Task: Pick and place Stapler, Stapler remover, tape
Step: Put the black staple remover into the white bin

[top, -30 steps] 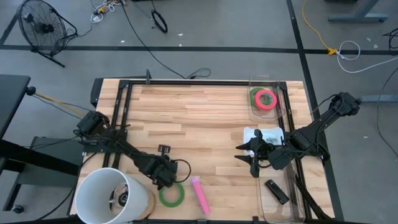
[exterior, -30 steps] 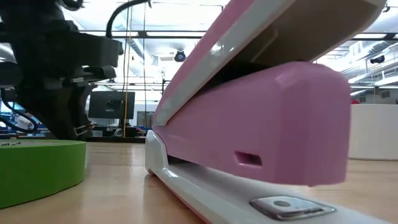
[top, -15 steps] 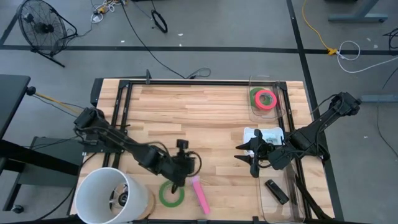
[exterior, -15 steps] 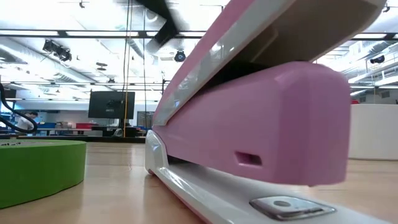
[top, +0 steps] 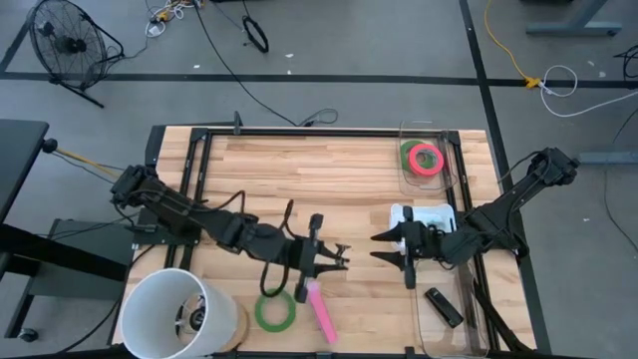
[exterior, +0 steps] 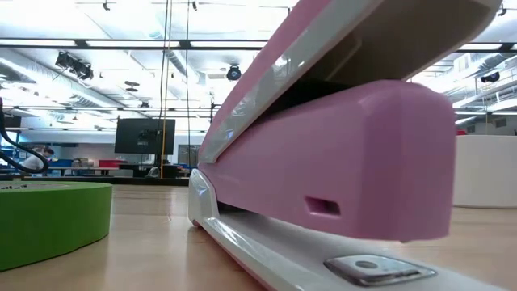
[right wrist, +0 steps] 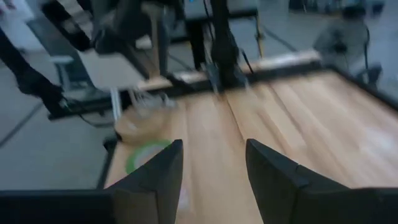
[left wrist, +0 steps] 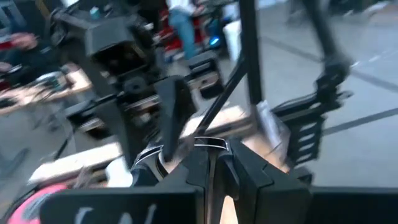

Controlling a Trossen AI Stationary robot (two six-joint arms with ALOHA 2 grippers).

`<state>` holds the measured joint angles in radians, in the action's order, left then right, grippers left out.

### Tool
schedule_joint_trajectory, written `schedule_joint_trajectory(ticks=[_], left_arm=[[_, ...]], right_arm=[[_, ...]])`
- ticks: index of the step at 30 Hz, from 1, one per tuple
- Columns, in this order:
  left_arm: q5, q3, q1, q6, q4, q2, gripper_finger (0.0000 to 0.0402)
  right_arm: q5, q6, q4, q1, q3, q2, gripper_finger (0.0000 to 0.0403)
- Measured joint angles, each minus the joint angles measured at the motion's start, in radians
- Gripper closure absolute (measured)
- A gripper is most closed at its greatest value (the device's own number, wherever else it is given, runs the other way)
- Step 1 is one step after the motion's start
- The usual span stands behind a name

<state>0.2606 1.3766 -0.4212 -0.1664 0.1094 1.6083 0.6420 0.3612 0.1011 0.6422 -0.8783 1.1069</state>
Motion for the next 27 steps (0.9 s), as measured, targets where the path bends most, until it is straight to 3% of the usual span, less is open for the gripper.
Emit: schedule_joint_trajectory(ticks=[7, 13, 16, 21, 27], left_arm=[[-0.157, 0.000, 0.032, -0.010, 0.113, 0.002, 0.0366], [-0.196, 0.000, 0.032, -0.051, 0.126, 0.002, 0.0366], [-0.225, 0.000, 0.032, -0.051, 0.136, 0.002, 0.0366], [-0.269, 0.000, 0.032, -0.059, 0.152, 0.002, 0.0366], [-0.297, 0.000, 0.031, -0.079, 0.153, 0.002, 0.0366]], right_arm=[[-0.016, -0.197, -0.188, -0.001, 0.000, 0.020, 0.0229], [-0.171, -0.369, -0.409, 0.000, 0.000, 0.105, 0.0229], [-0.181, -0.453, -0.490, -0.007, 0.000, 0.139, 0.0228], [-0.205, -0.461, -0.535, -0.047, 0.000, 0.158, 0.0205], [-0.330, -0.448, -0.621, -0.088, 0.000, 0.187, 0.0163]])
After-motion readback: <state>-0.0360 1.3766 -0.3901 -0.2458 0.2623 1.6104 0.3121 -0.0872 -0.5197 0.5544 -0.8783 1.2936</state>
